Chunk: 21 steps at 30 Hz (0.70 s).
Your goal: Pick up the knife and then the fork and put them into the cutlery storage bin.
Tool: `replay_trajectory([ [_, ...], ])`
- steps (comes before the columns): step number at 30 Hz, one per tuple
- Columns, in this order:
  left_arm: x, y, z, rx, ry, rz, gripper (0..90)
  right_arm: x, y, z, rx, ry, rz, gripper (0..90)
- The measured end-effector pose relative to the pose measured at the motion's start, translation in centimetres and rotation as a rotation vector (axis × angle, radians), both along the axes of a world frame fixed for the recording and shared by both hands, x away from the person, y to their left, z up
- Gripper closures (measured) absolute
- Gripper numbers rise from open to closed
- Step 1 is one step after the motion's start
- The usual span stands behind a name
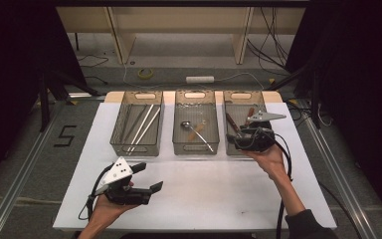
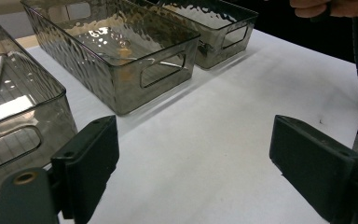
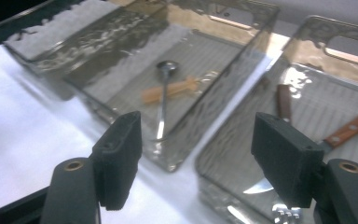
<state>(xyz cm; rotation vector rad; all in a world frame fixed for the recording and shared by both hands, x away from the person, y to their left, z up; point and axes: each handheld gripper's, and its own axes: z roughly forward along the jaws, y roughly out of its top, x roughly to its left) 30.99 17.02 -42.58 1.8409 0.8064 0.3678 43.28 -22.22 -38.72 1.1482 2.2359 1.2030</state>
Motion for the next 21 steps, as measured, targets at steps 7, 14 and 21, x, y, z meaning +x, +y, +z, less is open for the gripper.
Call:
replay_trajectory([
  [7, 0.0, 0.0, 0.0, -0.001, 0.002, 0.003, 15.4, -2.2, 0.7, -0.4, 0.047, -0.011, 0.050, 30.9],
  [14, 0.1, 0.1, 0.0, -0.003, 0.002, 0.006, 15.4, -3.6, 0.8, -0.5, 0.071, -0.014, 0.069, 27.5],
  [21, 0.1, 0.1, 0.0, -0.004, 0.005, 0.008, 15.4, -4.8, 0.4, -1.0, 0.091, -0.020, 0.080, 27.1],
])
